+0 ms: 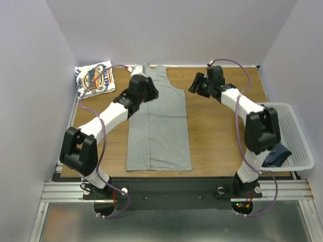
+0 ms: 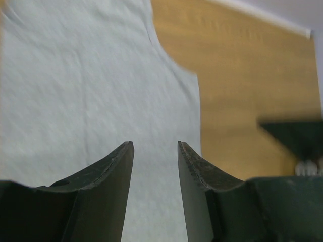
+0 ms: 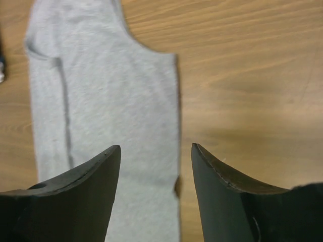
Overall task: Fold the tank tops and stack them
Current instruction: Fold the tank top
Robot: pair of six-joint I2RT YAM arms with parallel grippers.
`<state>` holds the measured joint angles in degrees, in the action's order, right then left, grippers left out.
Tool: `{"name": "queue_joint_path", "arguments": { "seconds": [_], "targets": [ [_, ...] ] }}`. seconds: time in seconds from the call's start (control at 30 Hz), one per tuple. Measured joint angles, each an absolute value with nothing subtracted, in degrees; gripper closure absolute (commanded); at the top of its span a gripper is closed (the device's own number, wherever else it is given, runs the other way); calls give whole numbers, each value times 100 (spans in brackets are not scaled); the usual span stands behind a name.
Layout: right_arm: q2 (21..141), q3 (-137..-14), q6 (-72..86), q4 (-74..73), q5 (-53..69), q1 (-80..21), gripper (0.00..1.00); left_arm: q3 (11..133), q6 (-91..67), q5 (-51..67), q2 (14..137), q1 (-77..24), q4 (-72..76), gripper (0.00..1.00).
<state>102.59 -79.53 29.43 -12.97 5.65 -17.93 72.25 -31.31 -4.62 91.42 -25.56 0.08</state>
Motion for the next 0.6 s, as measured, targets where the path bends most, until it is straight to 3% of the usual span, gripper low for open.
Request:
{"name": "queue_joint_path", "arguments": {
  "seconds": [0.27,0.6],
  "targets": [
    [12420,-9384,2657,-1105,1472,-1337,43,5122,-3603,-493,8060,-4239,143,53],
    [12971,-9904,2652,-1068,1404,-1509,45,4351,-4213,-655,7614,-5561,272,57]
  ]
}}
